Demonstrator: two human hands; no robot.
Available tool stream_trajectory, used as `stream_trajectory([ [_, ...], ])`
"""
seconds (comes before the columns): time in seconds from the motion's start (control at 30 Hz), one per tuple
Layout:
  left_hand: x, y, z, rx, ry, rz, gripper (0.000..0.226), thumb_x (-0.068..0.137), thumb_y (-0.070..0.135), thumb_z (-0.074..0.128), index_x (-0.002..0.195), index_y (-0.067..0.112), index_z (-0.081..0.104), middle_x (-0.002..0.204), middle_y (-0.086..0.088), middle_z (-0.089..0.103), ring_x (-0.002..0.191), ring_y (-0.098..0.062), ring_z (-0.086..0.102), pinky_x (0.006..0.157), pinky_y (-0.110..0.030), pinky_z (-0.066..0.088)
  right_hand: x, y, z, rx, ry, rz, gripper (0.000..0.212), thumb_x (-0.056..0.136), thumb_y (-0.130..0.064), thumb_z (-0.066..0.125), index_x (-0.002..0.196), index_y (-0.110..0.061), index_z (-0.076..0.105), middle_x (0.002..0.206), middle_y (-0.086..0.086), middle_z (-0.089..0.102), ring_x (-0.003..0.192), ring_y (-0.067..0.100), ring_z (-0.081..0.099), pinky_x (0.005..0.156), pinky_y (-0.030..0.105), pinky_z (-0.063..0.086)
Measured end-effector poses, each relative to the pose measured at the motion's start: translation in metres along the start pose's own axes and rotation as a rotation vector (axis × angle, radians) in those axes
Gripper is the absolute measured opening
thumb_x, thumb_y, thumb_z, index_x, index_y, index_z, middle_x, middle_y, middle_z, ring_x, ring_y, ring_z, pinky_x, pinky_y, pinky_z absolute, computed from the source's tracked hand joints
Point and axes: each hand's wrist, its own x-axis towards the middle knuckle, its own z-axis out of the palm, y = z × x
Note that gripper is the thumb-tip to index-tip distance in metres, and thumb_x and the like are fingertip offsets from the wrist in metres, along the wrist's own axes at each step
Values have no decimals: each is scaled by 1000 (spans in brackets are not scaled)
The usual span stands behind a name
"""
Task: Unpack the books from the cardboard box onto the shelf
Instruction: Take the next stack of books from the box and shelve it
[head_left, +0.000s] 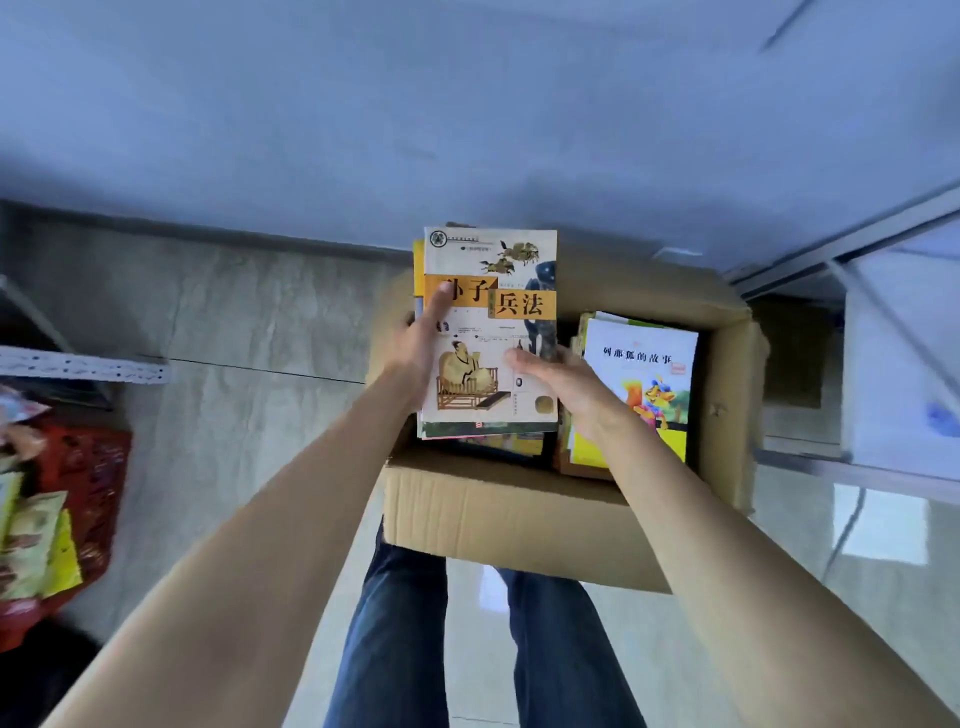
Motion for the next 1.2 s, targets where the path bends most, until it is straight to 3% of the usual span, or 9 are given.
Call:
stream_trajectory([
  [0.13, -64, 48, -28, -73, 61, 139, 69, 75, 66, 67, 120, 14, 65, 111, -8, 74, 95, -26, 73, 85, -44, 58, -47, -49, 24, -20, -40, -132, 55, 74, -34, 80, 119, -9, 61, 116, 10, 72, 107, 24, 67, 92, 39, 53],
  [0.27, -138, 88, -77, -174, 124, 267, 57, 79, 59, 68, 112, 14, 66, 97, -7, 78, 77, -23, 77, 58, -31, 60, -101, -97, 63, -82, -210, -254, 36, 78, -31, 78, 107, -15, 64, 107, 7, 75, 99, 25, 71, 79, 34, 57],
  [0.37, -198, 109, -129, -242, 197, 370, 51, 79, 58, 69, 107, 16, 67, 87, -6, 79, 71, -22, 77, 52, -28, 58, -147, -127, 107, -126, -325, -363, 49, 79, -29, 77, 119, -8, 58, 116, 16, 71, 105, 33, 68, 90, 46, 55],
  [0.5, -292, 122, -215, -356, 326, 526, 59, 75, 61, 70, 111, 14, 69, 88, -6, 80, 78, -26, 77, 61, -34, 61, -224, -153, 192, -193, -474, -536, 51, 78, -30, 78, 117, -5, 58, 112, 14, 72, 97, 28, 71, 73, 40, 60],
  [0.6, -363, 115, -278, -396, 420, 625, 65, 73, 64, 69, 113, 13, 69, 94, -9, 79, 85, -30, 77, 70, -39, 62, -282, -157, 256, -225, -600, -605, 57, 72, -31, 82, 116, -3, 58, 110, 14, 73, 99, 32, 72, 81, 51, 59],
  [0.8, -505, 57, -404, -480, 608, 775, 47, 87, 56, 61, 110, 16, 69, 94, -9, 79, 85, -29, 77, 67, -35, 62, -406, -118, 389, -319, -816, -704, 36, 68, -31, 85, 96, -19, 67, 100, 6, 77, 97, 32, 73, 79, 55, 59],
  [0.97, -606, -14, -495, -507, 746, 829, 60, 86, 56, 61, 127, 12, 62, 111, -16, 74, 97, -35, 73, 85, -47, 59, -501, -55, 481, -383, -960, -739, 53, 63, -40, 86, 105, -13, 67, 105, 5, 76, 101, 29, 70, 80, 49, 61],
  [1.1, -679, -77, -569, -534, 870, 844, 49, 84, 55, 65, 112, 15, 67, 92, -8, 79, 80, -27, 77, 68, -37, 62, -571, 4, 553, -423, -1073, -722, 46, 72, -34, 83, 108, -10, 66, 91, -4, 76, 82, 14, 70, 52, 25, 54],
  [1.2, -723, -119, -618, -530, 940, 859, 52, 82, 57, 66, 112, 15, 65, 94, -9, 79, 83, -28, 76, 70, -37, 62, -614, 44, 603, -465, -1137, -721, 48, 77, -30, 80, 114, -5, 63, 95, 1, 74, 78, 14, 68, 50, 26, 52],
])
